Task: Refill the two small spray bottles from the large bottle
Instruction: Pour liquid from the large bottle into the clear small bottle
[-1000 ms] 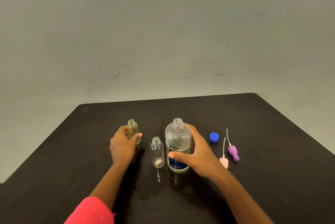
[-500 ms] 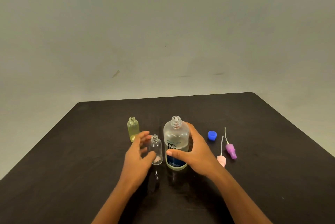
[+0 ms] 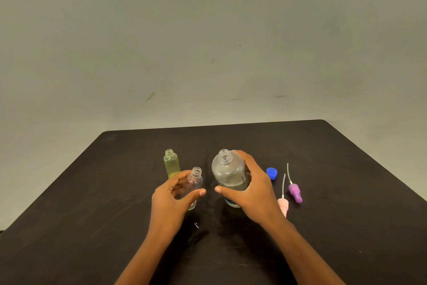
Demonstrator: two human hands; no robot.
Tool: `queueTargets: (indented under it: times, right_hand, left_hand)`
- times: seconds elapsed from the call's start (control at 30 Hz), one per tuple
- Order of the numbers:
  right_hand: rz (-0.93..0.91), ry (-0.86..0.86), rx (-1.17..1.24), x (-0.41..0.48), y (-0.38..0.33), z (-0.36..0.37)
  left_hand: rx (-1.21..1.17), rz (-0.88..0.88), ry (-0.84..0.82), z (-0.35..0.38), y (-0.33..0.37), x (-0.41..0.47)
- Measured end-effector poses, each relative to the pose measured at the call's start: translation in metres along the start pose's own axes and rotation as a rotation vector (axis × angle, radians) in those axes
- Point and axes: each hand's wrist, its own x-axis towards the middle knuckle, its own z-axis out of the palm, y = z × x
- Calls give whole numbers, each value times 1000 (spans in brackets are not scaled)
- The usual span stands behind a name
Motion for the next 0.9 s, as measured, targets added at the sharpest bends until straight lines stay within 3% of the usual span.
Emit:
queueTargets:
  times: [0.37,0.9]
  right_hand:
    - [-116,122,-378,4,13,-6]
    - [-319,173,-663,9,27,-2]
  left_hand:
    - [30,66,44,8,7,3]
    - [53,79,50,10,2,9]
